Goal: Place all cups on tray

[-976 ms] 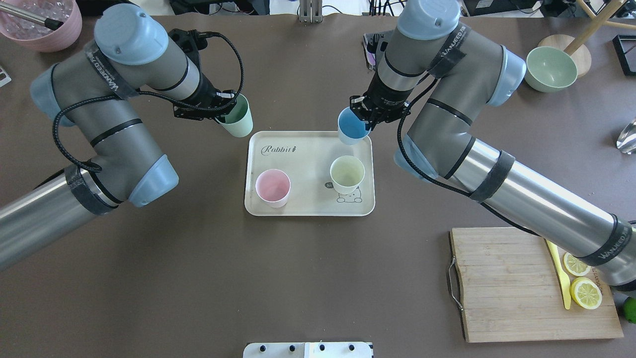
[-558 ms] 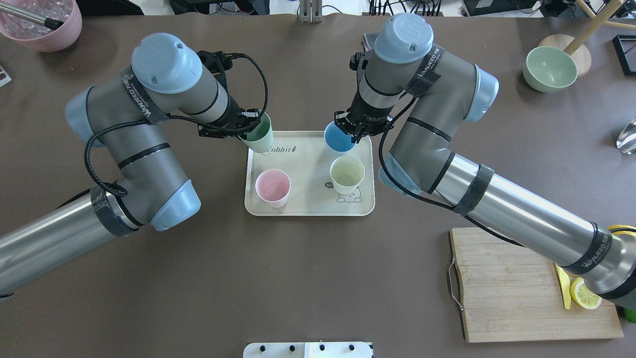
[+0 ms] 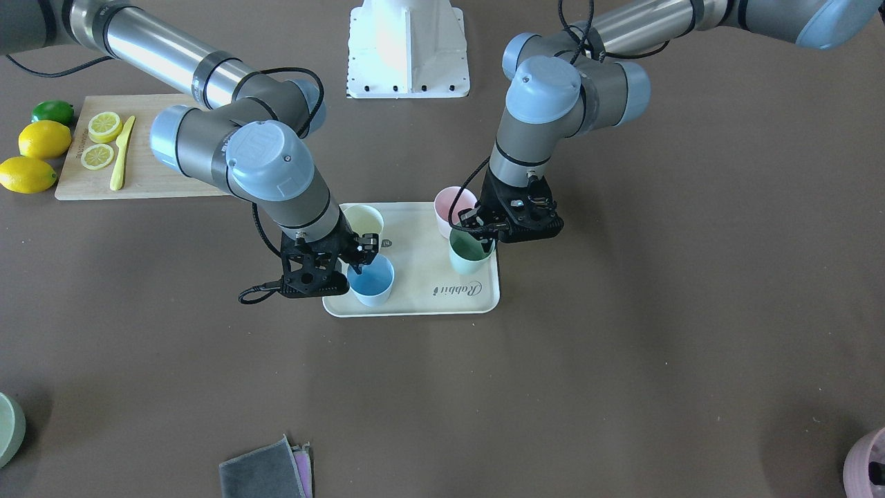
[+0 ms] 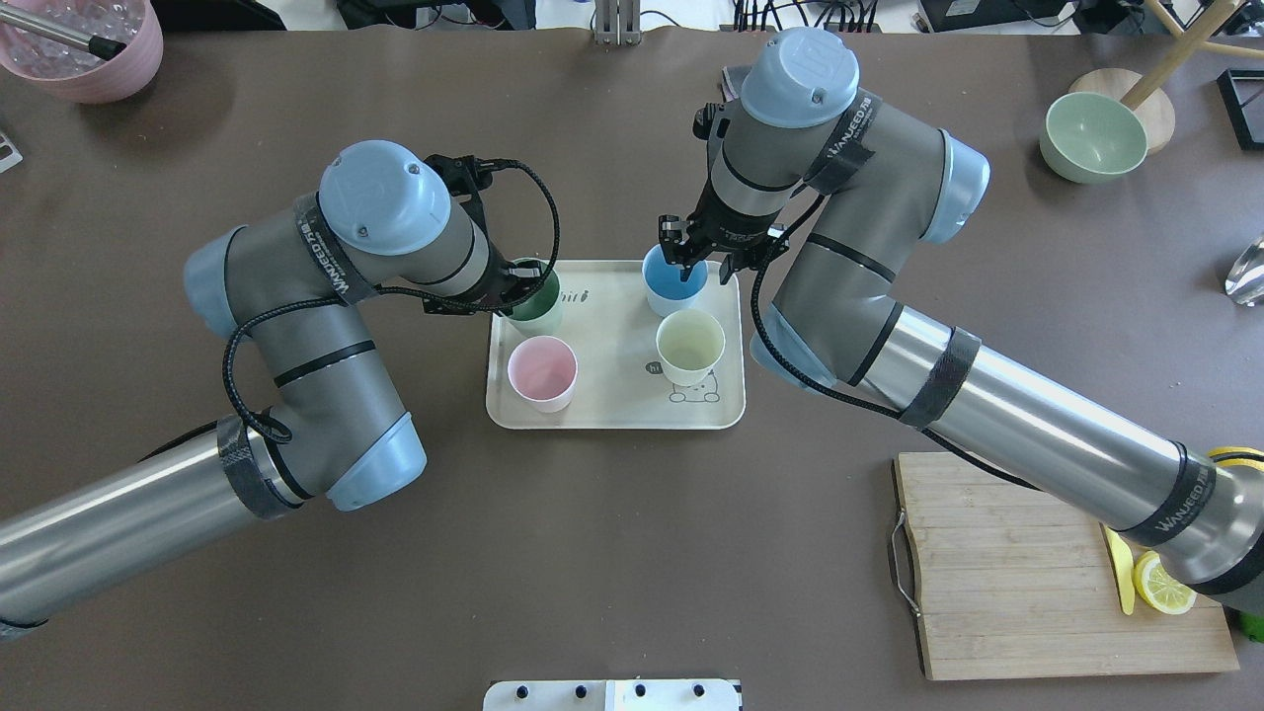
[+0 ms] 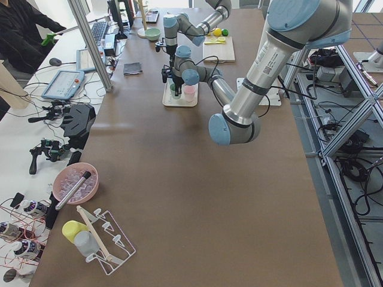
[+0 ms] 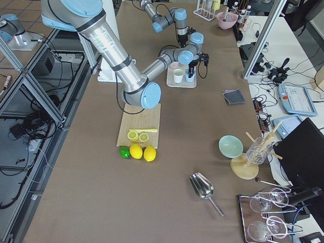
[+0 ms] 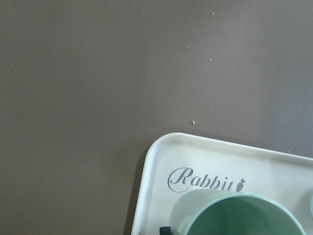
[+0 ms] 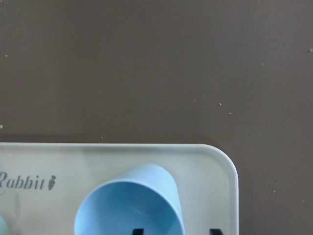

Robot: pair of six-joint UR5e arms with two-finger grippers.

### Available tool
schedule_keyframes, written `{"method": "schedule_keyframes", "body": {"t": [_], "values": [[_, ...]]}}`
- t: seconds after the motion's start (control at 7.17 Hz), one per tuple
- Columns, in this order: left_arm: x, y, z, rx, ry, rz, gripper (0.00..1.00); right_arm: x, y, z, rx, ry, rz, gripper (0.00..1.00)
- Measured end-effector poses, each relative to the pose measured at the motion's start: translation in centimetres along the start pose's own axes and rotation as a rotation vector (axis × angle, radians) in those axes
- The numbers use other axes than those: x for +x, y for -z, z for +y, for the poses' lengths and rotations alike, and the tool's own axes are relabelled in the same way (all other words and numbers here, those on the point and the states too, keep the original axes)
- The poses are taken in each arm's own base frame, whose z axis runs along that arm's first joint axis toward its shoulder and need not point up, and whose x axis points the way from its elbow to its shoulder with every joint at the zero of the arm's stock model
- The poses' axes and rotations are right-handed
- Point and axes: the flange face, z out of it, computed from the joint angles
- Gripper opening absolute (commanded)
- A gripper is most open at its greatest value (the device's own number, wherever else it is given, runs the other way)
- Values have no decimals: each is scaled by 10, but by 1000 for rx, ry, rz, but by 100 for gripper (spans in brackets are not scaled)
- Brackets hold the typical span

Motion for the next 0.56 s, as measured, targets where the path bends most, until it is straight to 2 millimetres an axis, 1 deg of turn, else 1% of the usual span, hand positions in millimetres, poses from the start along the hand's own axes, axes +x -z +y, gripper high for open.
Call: {"method": "schedule_keyframes", "body": {"t": [0.28, 0.42, 0.56], "values": [[0, -14, -3, 2, 4, 4, 0, 10, 28, -23, 17, -21, -19, 100], [0, -22, -6, 5, 1, 16, 82, 18, 39, -33, 20, -25, -27, 100], [-1, -27, -11, 11, 1, 22, 97, 25, 46, -40, 22, -28, -31, 100]]}}
